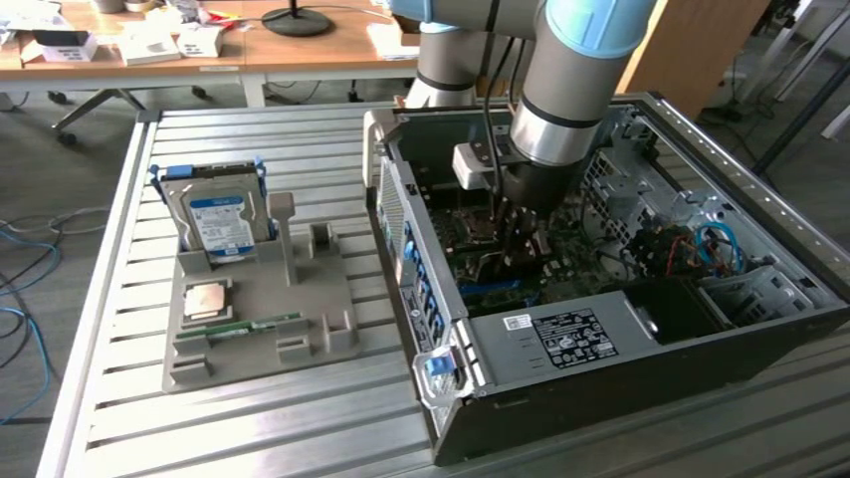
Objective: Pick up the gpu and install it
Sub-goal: 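Insert the gpu into the slot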
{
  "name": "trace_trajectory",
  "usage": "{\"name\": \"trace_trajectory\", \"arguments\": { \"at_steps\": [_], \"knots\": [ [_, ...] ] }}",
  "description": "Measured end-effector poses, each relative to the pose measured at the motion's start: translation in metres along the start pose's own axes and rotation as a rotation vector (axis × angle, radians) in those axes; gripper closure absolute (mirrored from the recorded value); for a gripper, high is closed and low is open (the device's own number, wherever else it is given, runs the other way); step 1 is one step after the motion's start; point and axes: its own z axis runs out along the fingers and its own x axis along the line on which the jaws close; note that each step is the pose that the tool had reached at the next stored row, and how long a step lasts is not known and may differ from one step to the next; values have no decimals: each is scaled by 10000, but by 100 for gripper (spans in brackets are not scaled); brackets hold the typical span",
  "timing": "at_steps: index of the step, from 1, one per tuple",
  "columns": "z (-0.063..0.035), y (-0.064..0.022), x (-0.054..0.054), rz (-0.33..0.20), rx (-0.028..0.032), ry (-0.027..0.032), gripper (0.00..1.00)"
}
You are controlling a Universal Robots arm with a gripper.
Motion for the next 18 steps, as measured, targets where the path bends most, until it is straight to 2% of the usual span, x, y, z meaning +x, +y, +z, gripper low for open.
{"name": "trace_trajectory", "arguments": {
  "at_steps": [18],
  "knots": [
    [-17, 1, 1, -90, -1, 7, 74]
  ]
}}
